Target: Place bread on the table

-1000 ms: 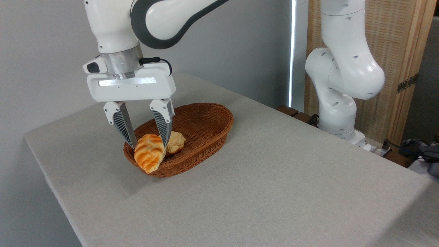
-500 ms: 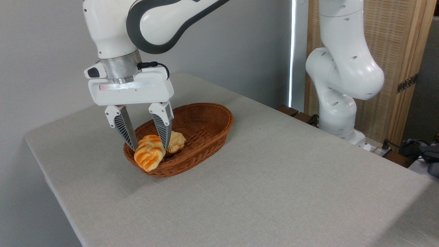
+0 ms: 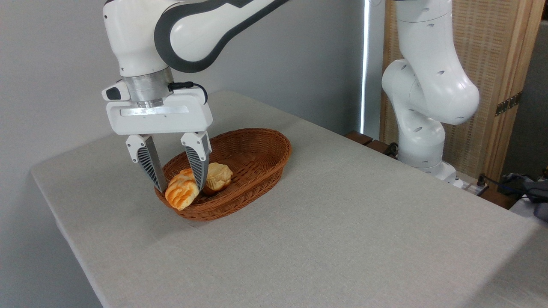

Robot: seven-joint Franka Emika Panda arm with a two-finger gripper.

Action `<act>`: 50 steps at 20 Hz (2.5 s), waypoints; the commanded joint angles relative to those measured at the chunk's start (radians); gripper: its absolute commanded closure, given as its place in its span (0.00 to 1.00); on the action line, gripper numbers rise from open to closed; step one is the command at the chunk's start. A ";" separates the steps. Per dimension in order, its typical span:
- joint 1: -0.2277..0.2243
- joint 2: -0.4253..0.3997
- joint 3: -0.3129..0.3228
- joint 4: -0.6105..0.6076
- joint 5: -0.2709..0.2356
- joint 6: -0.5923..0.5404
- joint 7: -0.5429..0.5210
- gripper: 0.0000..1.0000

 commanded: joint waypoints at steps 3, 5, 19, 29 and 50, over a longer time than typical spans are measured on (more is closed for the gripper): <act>-0.006 -0.005 0.000 -0.007 0.045 0.022 -0.010 0.43; -0.006 -0.005 -0.001 -0.007 0.045 0.022 -0.009 0.63; -0.010 0.003 -0.001 -0.007 0.073 0.021 0.008 0.76; -0.023 0.005 -0.001 -0.005 0.080 0.016 0.010 0.76; -0.010 -0.176 0.174 0.012 -0.047 -0.217 0.603 0.75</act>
